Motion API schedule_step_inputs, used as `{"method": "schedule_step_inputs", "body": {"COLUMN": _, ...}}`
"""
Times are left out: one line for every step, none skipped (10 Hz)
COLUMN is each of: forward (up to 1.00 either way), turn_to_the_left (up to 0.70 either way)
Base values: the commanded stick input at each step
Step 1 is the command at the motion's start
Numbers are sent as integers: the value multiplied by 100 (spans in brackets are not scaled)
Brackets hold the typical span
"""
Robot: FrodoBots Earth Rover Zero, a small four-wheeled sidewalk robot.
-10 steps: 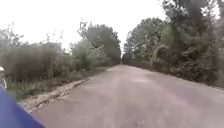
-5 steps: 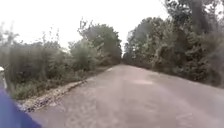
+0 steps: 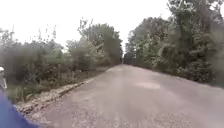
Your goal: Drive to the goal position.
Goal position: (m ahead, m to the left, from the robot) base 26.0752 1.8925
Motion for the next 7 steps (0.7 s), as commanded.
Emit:
{"method": "schedule_step_inputs", "body": {"forward": 70, "turn_to_the_left": 0}}
{"method": "schedule_step_inputs", "body": {"forward": 70, "turn_to_the_left": 0}}
{"method": "schedule_step_inputs", "body": {"forward": 70, "turn_to_the_left": 0}}
{"method": "schedule_step_inputs", "body": {"forward": 70, "turn_to_the_left": 0}}
{"method": "schedule_step_inputs", "body": {"forward": 70, "turn_to_the_left": 0}}
{"method": "schedule_step_inputs", "body": {"forward": 70, "turn_to_the_left": 0}}
{"method": "schedule_step_inputs", "body": {"forward": 70, "turn_to_the_left": 0}}
